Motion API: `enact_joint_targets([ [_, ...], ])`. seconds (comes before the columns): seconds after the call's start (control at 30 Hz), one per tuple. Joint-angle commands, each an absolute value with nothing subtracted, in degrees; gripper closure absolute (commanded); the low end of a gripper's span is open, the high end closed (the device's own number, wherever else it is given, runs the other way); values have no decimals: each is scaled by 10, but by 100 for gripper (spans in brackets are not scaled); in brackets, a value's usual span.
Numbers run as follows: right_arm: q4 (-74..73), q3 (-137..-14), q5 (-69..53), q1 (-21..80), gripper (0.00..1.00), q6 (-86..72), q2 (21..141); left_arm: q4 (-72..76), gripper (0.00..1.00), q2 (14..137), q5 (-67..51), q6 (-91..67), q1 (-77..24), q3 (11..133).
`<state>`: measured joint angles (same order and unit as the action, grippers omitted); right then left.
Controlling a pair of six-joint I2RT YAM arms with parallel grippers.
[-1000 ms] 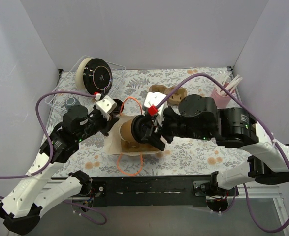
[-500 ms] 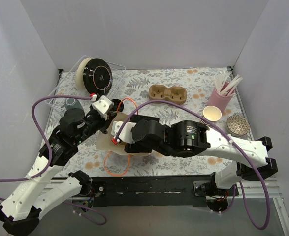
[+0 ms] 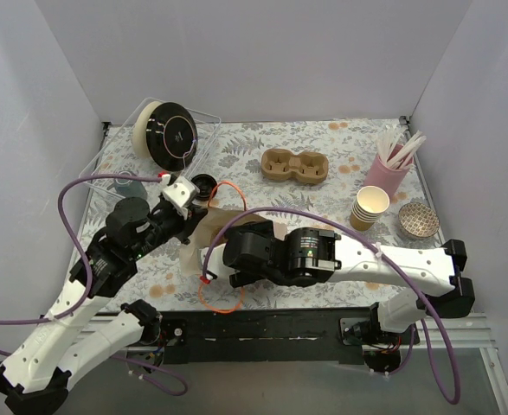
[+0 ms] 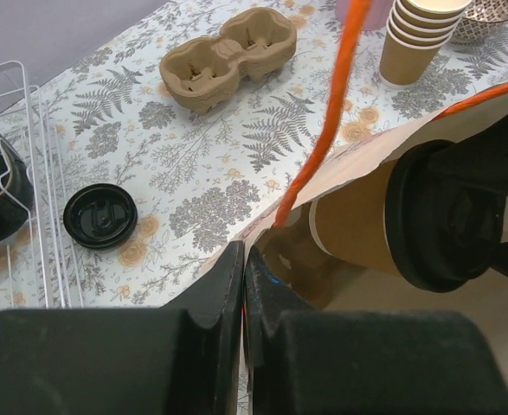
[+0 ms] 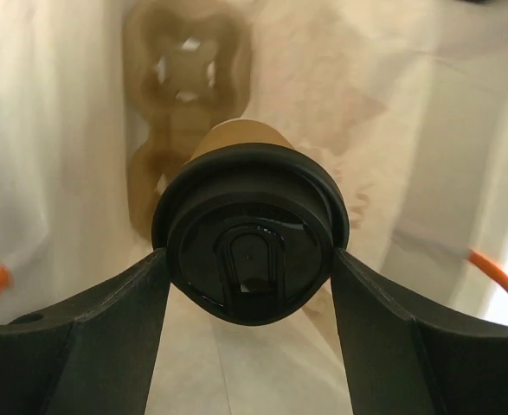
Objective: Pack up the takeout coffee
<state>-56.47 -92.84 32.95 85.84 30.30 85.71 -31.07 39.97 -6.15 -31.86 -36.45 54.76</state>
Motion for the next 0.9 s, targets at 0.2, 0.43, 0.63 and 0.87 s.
enact_joint_targets([
  [0.2, -503, -875, 294, 808, 58, 331, 836, -284, 100, 381, -74, -302, -362, 531],
  [0.43, -483, -903, 291, 760, 59, 360, 881, -253, 100, 410, -15, -254, -362, 532],
  [0.63, -430, -847, 287, 726, 60, 397, 877, -227, 100, 443, -14, -228, -362, 539],
  [0.87, -367, -791, 273, 706, 62, 417, 868, -222, 100, 487, -48, -259, -362, 562],
])
